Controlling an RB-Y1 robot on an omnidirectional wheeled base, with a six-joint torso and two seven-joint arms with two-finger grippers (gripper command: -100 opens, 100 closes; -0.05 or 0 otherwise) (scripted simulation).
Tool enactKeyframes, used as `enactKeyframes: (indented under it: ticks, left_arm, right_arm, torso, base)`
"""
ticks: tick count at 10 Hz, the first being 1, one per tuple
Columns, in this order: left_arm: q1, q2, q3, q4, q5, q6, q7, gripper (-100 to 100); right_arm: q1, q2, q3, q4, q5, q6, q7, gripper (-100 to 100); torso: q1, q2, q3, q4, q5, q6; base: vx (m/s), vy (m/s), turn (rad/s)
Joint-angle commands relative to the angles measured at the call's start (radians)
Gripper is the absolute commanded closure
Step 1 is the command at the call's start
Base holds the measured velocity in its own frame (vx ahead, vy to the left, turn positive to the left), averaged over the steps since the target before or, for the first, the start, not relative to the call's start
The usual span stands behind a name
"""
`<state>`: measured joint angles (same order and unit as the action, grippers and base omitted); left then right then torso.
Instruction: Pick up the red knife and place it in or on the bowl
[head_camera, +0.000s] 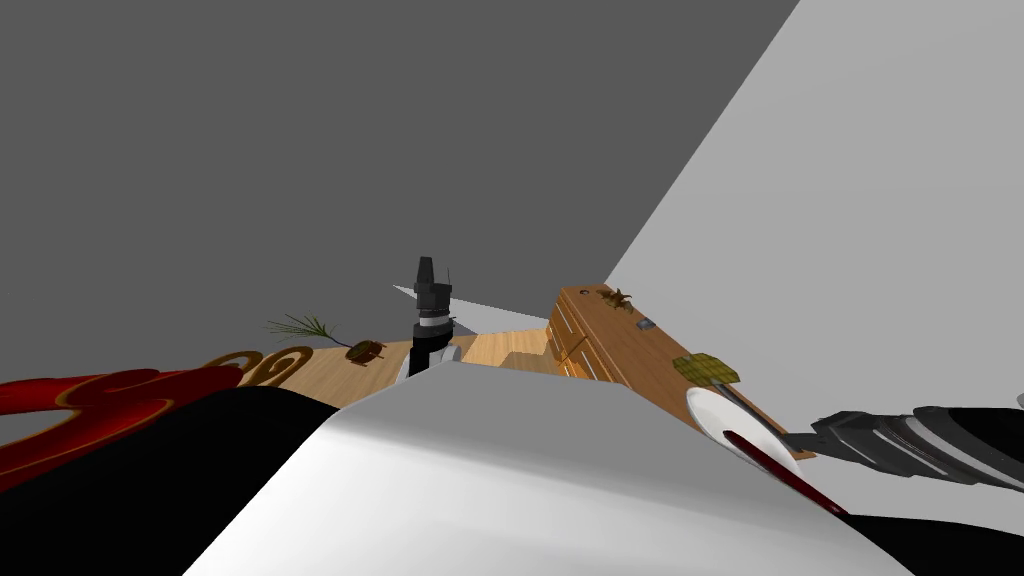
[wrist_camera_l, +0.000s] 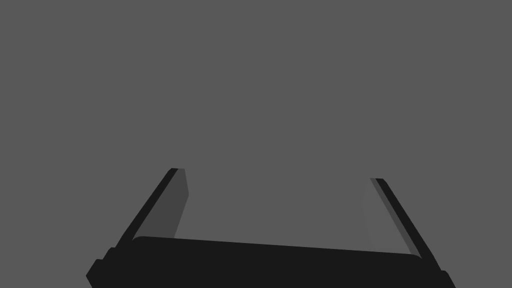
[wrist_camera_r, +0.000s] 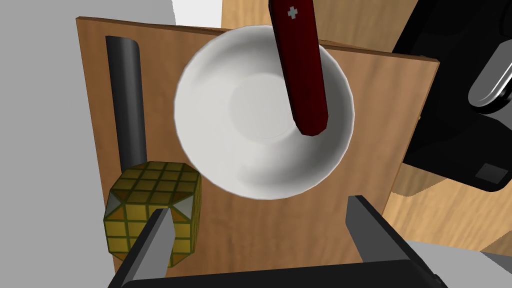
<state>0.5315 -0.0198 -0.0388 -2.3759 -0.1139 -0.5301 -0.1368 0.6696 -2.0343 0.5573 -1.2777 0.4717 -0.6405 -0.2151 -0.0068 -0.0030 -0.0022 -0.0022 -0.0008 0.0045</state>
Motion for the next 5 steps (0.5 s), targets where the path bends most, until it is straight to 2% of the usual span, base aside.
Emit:
enactKeyframes:
  ticks: [1, 5]
  left_arm:
    - [0.0, 0.0, 0.0, 0.0, 0.0, 0.0, 0.0, 0]
    - [0.0, 0.0, 0.0, 0.0, 0.0, 0.0, 0.0, 0]
  right_arm:
    - [0.0, 0.0, 0.0, 0.0, 0.0, 0.0, 0.0, 0]
    - [0.0, 0.0, 0.0, 0.0, 0.0, 0.0, 0.0, 0]
  torso:
    - [0.0, 0.0, 0.0, 0.0, 0.0, 0.0]
    - [0.0, 0.0, 0.0, 0.0, 0.0, 0.0]
  base:
    - [0.0, 0.0, 0.0]
    - [0.0, 0.0, 0.0]
